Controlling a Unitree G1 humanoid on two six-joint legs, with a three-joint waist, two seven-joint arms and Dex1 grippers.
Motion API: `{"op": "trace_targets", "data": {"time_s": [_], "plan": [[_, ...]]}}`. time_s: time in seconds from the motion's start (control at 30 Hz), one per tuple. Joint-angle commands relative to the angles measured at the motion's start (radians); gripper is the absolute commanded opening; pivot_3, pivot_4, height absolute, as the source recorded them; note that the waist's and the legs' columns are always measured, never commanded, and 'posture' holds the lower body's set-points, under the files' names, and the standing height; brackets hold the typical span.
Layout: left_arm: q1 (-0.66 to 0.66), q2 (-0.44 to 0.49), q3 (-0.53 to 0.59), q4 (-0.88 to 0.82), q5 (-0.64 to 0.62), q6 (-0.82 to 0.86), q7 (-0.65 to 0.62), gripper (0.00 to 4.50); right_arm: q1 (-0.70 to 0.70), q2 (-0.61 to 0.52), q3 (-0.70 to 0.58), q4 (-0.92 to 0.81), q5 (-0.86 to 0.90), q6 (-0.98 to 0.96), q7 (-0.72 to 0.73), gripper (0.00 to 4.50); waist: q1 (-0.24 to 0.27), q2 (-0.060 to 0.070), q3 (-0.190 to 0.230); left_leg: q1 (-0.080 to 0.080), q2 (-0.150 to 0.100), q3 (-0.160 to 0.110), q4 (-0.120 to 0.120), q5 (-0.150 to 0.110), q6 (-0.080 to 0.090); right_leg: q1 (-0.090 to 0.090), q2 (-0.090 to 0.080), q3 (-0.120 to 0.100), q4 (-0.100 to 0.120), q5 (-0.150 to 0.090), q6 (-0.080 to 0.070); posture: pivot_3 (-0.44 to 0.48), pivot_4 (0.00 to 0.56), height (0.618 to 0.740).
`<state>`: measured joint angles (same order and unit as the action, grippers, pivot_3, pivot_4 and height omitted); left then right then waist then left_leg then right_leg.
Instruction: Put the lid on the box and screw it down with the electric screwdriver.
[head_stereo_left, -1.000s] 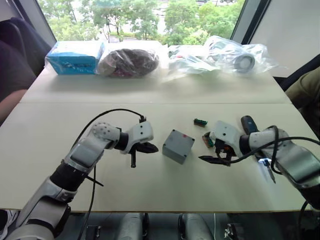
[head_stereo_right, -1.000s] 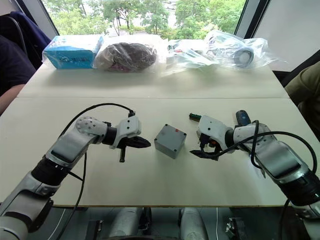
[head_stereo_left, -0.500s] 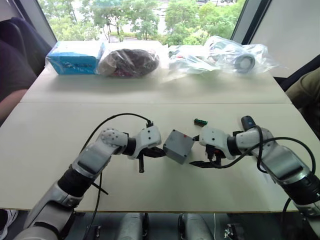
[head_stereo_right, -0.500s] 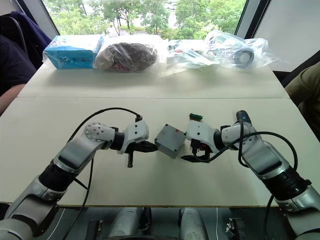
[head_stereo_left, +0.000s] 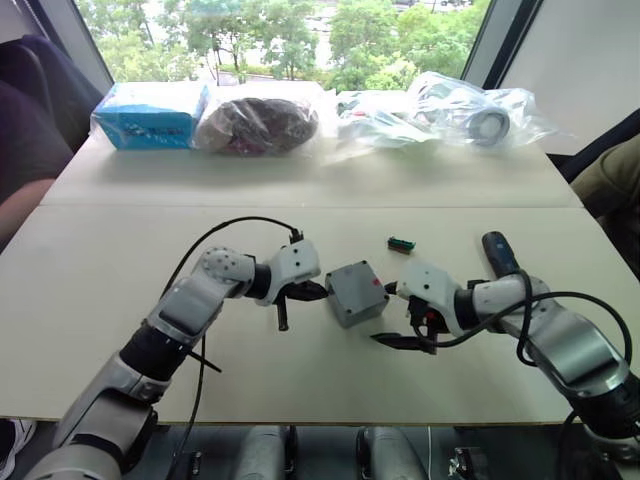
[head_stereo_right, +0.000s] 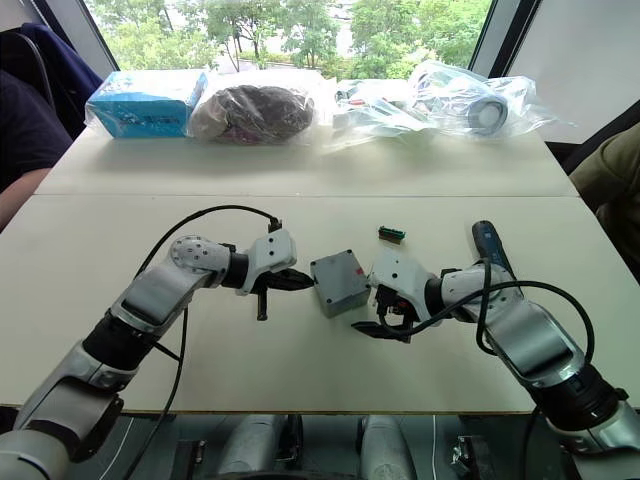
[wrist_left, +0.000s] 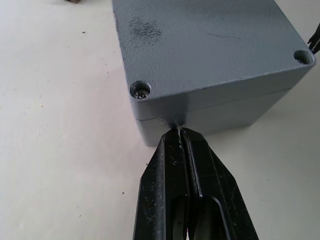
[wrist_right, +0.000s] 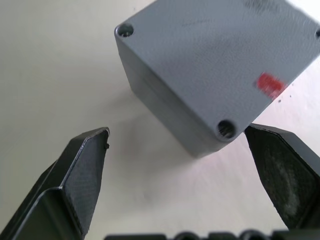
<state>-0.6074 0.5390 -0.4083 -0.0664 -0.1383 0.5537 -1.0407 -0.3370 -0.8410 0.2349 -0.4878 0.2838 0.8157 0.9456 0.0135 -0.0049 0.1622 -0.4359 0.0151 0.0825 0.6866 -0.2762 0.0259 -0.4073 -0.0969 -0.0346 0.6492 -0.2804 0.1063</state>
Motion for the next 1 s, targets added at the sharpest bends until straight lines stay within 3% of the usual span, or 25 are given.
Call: {"op": "trace_targets", "data": {"time_s": [0.03,0.5,0.67,0.87,1.0], "plan": [[-0.038,-0.017,0.015,0.001,0.008,-0.028,0.004,0.0,0.01,0.018,-0.025,-0.082,0.048,0.039,-0.017,4.46,0.0,0.0,0.0,0.0,0.0,0.0,0.0,0.0,0.0,0.0,0.0,0.0,0.0,0.0,0.0,0.0,0.15,0.74],[-0.026,-0.016,0.017,-0.022,0.004,-0.014,-0.011,0.0,0.033,-0.003,-0.025,-0.11,0.054,0.064,-0.046,4.46,0.0,0.0,0.0,0.0,0.0,0.0,0.0,0.0,0.001,0.0,0.0,0.0,0.0,0.0,0.0,0.0,0.15,0.74],[-0.026,0.023,0.062,-0.029,-0.025,0.017,-0.03,0.0,0.032,-0.026,-0.199,-0.076,0.165,0.099,-0.004,4.46,0.0,0.0,0.0,0.0,0.0,0.0,0.0,0.0,0.001,0.0,0.0,0.0,0.0,0.0,0.0,0.0,0.15,0.74],[-0.079,-0.03,0.222,-0.022,-0.19,0.135,-0.011,0.0,-0.054,0.019,-0.326,0.093,0.209,0.068,-0.044,4.46,-0.001,0.0,0.0,0.001,0.0,0.0,0.0,-0.001,0.001,0.001,0.0,0.0,0.0,0.0,0.0,0.0,0.15,0.74],[-0.09,-0.009,0.225,-0.025,-0.204,0.136,-0.036,0.0,-0.148,0.093,-0.296,0.352,0.129,-0.068,-0.087,4.46,-0.003,0.0,-0.001,0.002,0.0,0.0,0.0,0.0,0.0,0.001,0.0,0.0,0.0,0.0,0.0,0.0,0.15,0.74]]}}
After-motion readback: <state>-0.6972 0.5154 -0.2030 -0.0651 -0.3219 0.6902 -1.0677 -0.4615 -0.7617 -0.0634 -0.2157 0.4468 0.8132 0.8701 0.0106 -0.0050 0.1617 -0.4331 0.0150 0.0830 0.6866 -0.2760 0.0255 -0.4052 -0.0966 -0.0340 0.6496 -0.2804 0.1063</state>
